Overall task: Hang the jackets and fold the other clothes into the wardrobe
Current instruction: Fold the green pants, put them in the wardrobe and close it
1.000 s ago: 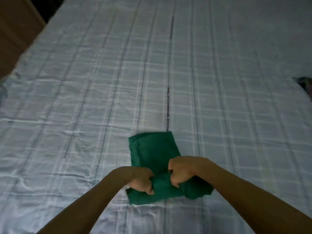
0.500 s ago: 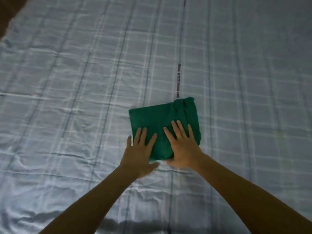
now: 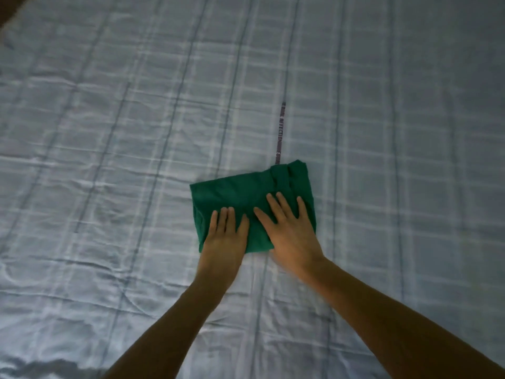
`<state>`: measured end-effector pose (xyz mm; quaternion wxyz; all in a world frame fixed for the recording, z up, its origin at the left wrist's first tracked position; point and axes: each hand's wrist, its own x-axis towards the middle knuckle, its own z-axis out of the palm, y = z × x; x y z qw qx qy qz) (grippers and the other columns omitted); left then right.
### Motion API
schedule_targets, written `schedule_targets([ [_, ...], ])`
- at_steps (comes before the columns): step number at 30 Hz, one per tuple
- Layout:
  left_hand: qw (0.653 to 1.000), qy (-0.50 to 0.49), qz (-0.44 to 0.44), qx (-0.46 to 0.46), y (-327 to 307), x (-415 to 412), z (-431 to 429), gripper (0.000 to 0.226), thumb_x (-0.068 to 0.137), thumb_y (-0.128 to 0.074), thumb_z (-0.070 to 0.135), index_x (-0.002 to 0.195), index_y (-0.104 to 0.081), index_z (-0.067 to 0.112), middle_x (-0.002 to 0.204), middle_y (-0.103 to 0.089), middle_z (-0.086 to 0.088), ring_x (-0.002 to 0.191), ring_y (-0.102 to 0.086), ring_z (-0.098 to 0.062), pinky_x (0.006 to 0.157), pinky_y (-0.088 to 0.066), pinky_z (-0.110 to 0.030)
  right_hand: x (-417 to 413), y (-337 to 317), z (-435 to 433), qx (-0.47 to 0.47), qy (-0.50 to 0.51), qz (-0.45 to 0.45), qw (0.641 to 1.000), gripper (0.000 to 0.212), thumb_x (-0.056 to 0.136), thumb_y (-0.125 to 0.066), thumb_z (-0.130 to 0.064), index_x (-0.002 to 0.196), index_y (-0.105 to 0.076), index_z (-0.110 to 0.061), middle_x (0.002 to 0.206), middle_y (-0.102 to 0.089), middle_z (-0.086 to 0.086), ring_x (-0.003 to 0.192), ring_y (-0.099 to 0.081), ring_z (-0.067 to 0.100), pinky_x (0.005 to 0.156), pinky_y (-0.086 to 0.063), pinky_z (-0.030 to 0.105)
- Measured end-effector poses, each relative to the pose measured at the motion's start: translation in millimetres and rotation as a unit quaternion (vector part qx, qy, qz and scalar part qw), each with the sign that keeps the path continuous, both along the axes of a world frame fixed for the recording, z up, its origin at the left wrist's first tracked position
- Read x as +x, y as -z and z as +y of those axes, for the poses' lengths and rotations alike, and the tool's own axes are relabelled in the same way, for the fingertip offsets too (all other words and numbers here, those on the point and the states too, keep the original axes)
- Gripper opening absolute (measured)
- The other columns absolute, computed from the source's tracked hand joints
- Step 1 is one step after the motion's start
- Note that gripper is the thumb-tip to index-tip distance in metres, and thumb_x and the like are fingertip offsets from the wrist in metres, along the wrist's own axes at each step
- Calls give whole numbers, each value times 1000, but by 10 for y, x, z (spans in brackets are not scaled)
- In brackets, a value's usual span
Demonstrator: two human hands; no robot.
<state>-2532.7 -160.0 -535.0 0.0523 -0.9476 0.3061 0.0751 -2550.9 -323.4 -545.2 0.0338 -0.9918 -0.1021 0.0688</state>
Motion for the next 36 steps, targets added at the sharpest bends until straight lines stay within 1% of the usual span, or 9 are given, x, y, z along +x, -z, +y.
schedule_targets([
  [2,999,-9,9,-35,-121,65,-28,57,53,-68,-3,110,-61,-1,101,-66,-28,91,-65,-42,85,-53,-51,61,-79,-54,5,-6,2,1000,87,41,-91,-16,122,-62,-14,124,-59,23,112,-59,38,91,-46,60],
  [6,996,-50,4,-72,-610,242,-116,68,43,-77,-5,109,-64,0,96,-67,-25,82,-66,-41,71,-58,-46,339,-511,-178,38,-22,-14,999,78,44,-91,-10,117,-65,-14,112,-66,23,96,-66,40,74,-57,50],
  [10,991,-77,-61,-89,-1366,446,-38,69,43,-72,-5,111,-61,1,93,-68,-25,78,-66,-43,65,-58,-47,702,-1269,-97,49,-58,-67,995,80,41,-91,-9,117,-66,-14,109,-67,22,90,-68,40,70,-58,46],
  [14,983,-117,-117,-76,-2234,479,428,68,43,-76,-6,110,-64,2,93,-68,-24,77,-66,-42,65,-58,-48,881,-2130,370,83,-106,-128,983,65,56,-83,-3,118,-65,-13,109,-66,23,92,-67,39,74,-58,45],
  [18,968,-166,-179,-62,-3113,237,1175,81,44,-77,-8,119,-49,8,96,-67,-24,79,-66,-44,66,-57,-49,864,-2980,1157,116,-166,-189,961,63,59,-78,2,118,-64,-13,109,-66,22,92,-67,38,74,-58,45],
  [24,929,-271,-251,-6,-4323,-945,2619,81,53,-76,-6,125,-41,10,102,-65,-24,86,-64,-46,66,-56,-50,47,-4195,2724,147,-281,-268,910,50,69,-69,1,118,-64,-12,108,-65,22,92,-67,40,69,-58,46],
  [27,904,-323,-280,24,-4744,-1802,3312,79,56,-76,-4,125,-41,11,104,-65,-22,88,-64,-45,65,-57,-49,-607,-4646,3506,152,-345,-311,872,43,80,-46,-3,117,-64,-13,108,-65,20,92,-66,39,68,-57,48],
  [31,860,-389,-324,62,-5181,-2809,4013,54,73,-50,4,126,-41,12,104,-66,-20,89,-65,-43,63,-58,-47,-1394,-5128,4387,163,-405,-366,822,44,82,-37,-8,113,-67,-19,102,-68,13,89,-68,34,68,-57,43],
  [36,825,-464,-314,74,-5526,-3778,4666,75,61,-76,7,127,-40,9,108,-65,-19,92,-64,-42,67,-57,-46,-2157,-5574,5251,188,-462,-415,761,38,84,-43,-14,111,-67,-23,102,-68,10,90,-67,32,72,-57,45],
])
